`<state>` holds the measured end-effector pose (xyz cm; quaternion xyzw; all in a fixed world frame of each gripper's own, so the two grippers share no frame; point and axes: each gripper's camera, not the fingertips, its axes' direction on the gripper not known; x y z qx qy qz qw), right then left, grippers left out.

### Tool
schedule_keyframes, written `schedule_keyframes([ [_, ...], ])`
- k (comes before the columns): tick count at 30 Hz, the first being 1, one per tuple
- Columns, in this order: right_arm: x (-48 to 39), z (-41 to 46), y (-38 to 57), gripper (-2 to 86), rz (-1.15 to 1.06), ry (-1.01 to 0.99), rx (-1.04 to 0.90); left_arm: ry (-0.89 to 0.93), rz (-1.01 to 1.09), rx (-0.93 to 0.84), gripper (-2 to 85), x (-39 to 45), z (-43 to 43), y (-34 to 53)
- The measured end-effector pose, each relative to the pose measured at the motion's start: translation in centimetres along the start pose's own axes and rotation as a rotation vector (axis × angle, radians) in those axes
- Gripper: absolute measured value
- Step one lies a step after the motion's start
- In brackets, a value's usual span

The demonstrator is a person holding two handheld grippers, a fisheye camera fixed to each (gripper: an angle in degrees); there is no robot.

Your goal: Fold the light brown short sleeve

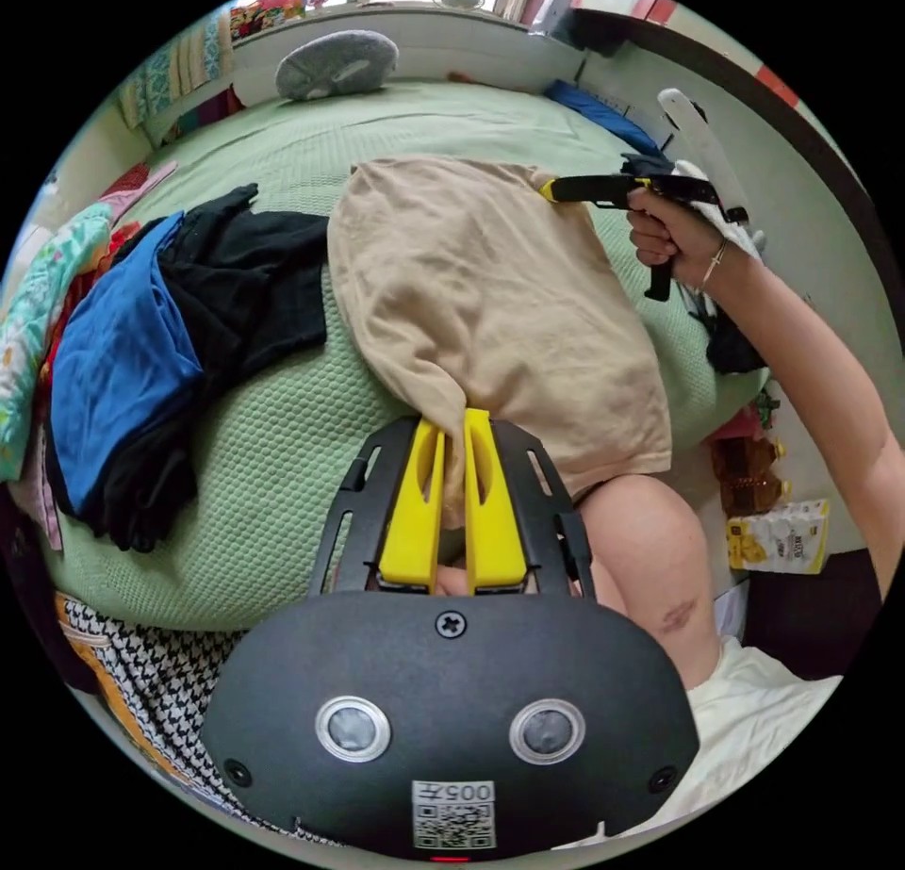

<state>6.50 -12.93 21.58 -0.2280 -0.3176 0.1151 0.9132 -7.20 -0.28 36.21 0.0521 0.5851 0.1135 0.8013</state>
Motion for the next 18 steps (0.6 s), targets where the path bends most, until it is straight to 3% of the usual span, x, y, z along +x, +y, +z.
schedule_keyframes([
  [6, -3.0, -7.1, -0.1, 0.1, -0.126, 0.163, 0.059, 0.029, 0.042, 0.077, 4.6, 5.1, -3.3, 0.9],
  [18, -1.3, -21.5, 2.1, 0.1, -0.096, 0.293, 0.168, 0.113, 0.172, 0.255, 4.6, 16.7, -10.2, 3.5],
])
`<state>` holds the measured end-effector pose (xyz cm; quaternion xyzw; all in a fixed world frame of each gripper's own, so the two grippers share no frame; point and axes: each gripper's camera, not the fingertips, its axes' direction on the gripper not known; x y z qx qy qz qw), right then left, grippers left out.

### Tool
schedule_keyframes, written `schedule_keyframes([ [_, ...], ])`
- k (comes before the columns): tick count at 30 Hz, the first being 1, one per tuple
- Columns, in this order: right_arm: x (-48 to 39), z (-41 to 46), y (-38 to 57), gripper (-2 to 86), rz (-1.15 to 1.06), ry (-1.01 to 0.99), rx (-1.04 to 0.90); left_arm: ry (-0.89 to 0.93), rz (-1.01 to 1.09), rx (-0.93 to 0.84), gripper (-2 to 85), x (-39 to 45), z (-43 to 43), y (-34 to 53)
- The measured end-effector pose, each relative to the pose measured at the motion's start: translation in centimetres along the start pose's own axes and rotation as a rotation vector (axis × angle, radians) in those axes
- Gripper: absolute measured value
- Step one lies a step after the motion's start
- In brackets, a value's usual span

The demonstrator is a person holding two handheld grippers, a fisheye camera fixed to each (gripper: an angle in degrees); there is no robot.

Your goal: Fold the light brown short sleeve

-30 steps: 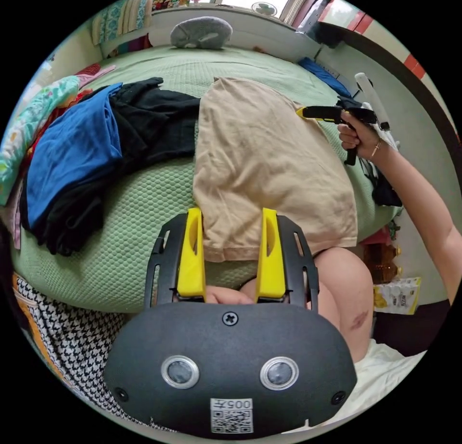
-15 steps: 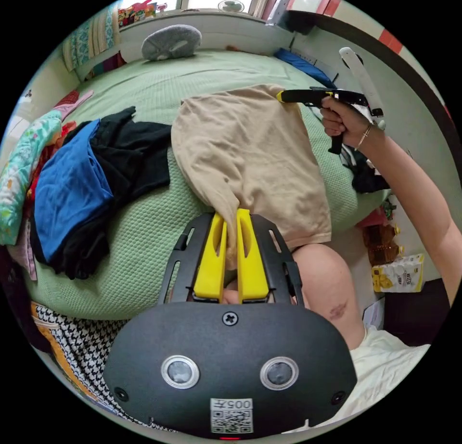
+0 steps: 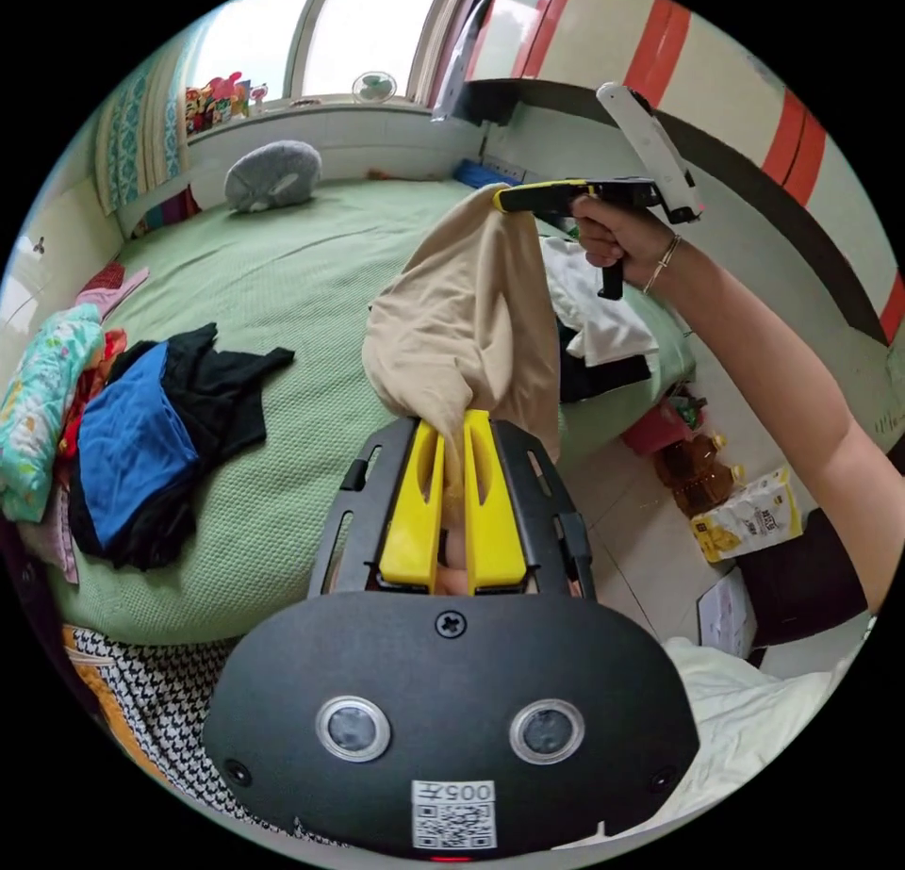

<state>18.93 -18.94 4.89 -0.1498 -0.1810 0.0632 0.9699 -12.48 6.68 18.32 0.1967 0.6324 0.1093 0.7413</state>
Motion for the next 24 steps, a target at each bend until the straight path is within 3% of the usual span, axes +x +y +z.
schedule_keyframes([
  [7, 8.6, -8.7, -1.6, 0.2, 0.024, 0.063, 0.063, 0.140, 0.072, 0.153, 4.5, 7.8, -1.7, -3.8],
  [12, 15.7, -7.2, -5.1, 0.8, 0.046, 0.190, -0.005, 0.194, -0.012, 0.245, 4.5, 12.6, 3.1, -8.6],
  [16, 21.9, 1.1, -3.7, 4.7, 0.269, 0.297, -0.376, 0.188, -0.127, 0.047, 4.7, 15.5, 13.1, -11.7],
  [19, 22.3, 3.5, 0.9, 4.9, 0.228, 0.253, -0.395, 0.265, -0.140, -0.029, 4.7, 16.3, 16.4, -11.5],
  [24, 23.3, 2.3, 9.2, 6.0, 0.245, 0.066, -0.371, 0.273, -0.106, 0.002, 4.8, 16.2, 16.6, -11.3],
])
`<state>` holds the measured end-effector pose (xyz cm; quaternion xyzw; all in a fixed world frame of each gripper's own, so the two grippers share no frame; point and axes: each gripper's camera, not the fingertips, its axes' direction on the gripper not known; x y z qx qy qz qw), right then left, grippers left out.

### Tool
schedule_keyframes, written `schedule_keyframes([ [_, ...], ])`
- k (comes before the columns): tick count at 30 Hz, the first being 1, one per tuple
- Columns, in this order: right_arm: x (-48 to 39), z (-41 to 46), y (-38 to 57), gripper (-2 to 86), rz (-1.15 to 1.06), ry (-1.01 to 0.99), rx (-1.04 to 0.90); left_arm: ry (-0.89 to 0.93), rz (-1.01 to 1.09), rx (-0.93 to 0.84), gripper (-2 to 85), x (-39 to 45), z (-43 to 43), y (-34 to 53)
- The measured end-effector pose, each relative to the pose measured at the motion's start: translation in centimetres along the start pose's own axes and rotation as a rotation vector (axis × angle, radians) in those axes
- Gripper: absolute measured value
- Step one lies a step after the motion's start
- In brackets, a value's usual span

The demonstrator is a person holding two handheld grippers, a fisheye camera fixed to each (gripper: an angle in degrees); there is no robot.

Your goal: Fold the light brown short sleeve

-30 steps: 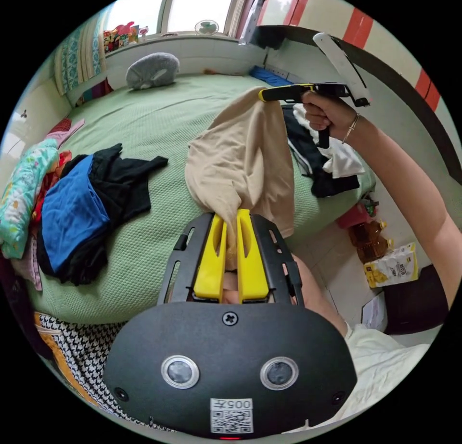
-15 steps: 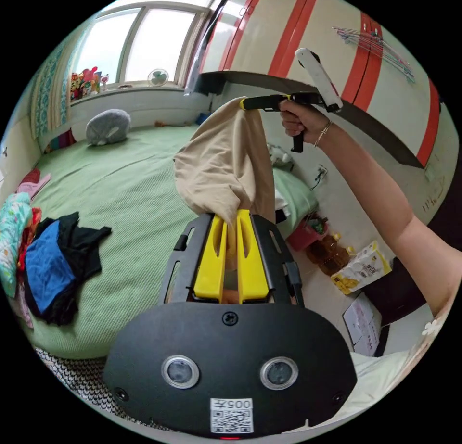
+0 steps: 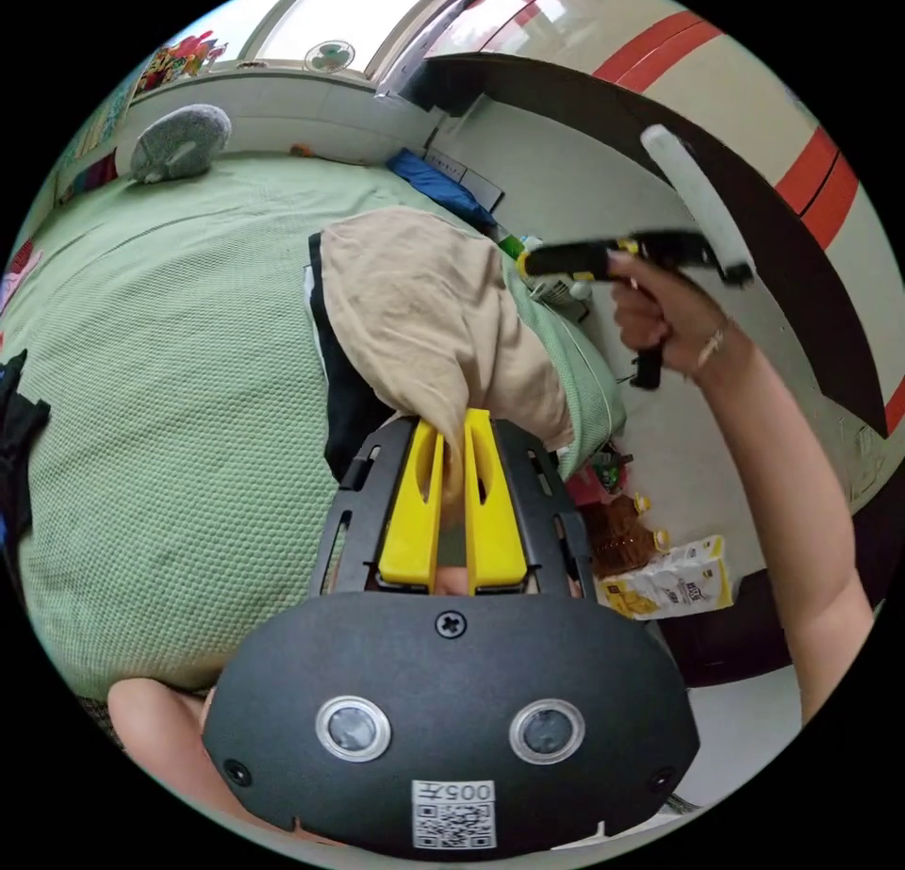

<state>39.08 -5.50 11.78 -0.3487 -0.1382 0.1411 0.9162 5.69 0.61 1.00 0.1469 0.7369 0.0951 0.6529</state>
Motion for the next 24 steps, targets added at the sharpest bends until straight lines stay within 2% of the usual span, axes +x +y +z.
schedule_keyframes([
  [3, 2.6, -0.9, 4.7, 6.0, 0.074, -0.129, 0.025, 0.008, 0.015, -0.003, 4.7, 0.1, -0.1, -0.4],
  [6, 3.2, -1.1, 8.2, 6.0, 0.086, -0.172, 0.038, -0.014, 0.041, -0.015, 4.7, 0.6, 0.3, -0.9],
  [14, 3.0, 1.2, 9.8, 5.7, 0.065, -0.119, 0.006, -0.026, 0.025, -0.027, 4.7, 0.8, 0.4, -2.0],
  [17, 3.0, 0.2, 9.9, 0.2, 0.033, -0.115, 0.028, -0.024, 0.014, -0.048, 4.7, 0.7, 0.2, -2.4],
  [20, 3.9, -2.5, 10.2, -1.3, 0.003, -0.105, 0.072, -0.012, 0.012, -0.041, 4.7, 0.6, -0.6, -2.9],
  [24, 6.4, -3.4, 11.0, -1.6, 0.052, -0.088, 0.037, 0.082, 0.001, -0.061, 4.7, 0.1, -0.6, -2.7],
])
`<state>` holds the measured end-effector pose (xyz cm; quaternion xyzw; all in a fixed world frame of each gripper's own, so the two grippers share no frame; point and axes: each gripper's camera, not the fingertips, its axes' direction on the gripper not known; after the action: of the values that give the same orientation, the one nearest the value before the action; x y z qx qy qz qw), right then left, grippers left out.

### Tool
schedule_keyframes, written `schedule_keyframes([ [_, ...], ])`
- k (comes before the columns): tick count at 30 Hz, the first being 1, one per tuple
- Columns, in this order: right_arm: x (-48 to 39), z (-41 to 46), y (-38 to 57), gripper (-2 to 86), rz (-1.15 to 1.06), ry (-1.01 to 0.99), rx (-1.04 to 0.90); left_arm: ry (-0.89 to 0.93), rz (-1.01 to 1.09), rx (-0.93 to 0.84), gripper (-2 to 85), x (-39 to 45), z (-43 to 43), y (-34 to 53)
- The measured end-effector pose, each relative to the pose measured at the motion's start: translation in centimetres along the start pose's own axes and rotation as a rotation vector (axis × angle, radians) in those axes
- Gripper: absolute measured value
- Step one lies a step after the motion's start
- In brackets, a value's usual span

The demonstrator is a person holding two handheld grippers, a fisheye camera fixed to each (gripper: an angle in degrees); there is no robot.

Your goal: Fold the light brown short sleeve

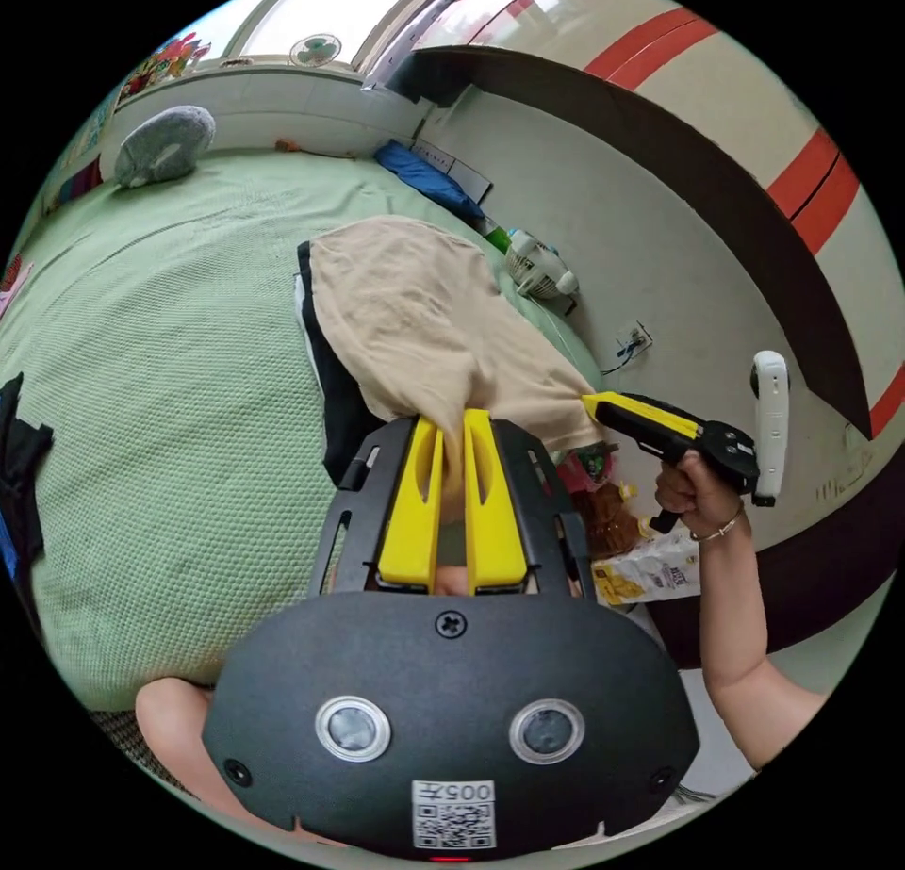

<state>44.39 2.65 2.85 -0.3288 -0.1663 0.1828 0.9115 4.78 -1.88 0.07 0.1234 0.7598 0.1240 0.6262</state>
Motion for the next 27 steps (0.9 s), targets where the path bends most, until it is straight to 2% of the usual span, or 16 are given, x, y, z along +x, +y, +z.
schedule_keyframes([
  [7, 0.9, 6.9, 2.5, -1.2, 0.080, -0.007, -0.133, -0.044, -0.032, -0.094, 0.8, -3.7, -0.9, 2.0],
  [10, 1.5, 6.6, 3.3, -1.2, 0.118, -0.009, -0.178, -0.139, -0.004, -0.091, -0.2, -5.5, -3.4, 2.4],
  [12, 0.9, 4.8, 3.5, -1.2, 0.104, 0.016, -0.119, -0.191, 0.007, -0.065, -0.4, -6.7, -5.1, 2.6],
  [18, -7.3, 0.2, 0.2, -1.2, 0.001, -0.100, 0.057, -0.218, -0.027, -0.038, -0.6, -9.9, -9.0, 3.2],
  [21, -11.7, 2.3, -1.8, -1.3, 0.006, -0.128, 0.025, -0.221, -0.024, -0.033, -0.6, -11.0, -11.0, 4.1],
  [25, -14.7, 7.9, -3.3, -1.3, 0.057, -0.011, -0.081, -0.276, -0.020, -0.014, -0.6, -13.5, -15.7, 5.9],
  [27, -15.3, 8.1, -3.1, -1.3, 0.089, -0.007, -0.073, -0.284, -0.048, -0.003, -0.6, -15.4, -18.2, 6.8],
])
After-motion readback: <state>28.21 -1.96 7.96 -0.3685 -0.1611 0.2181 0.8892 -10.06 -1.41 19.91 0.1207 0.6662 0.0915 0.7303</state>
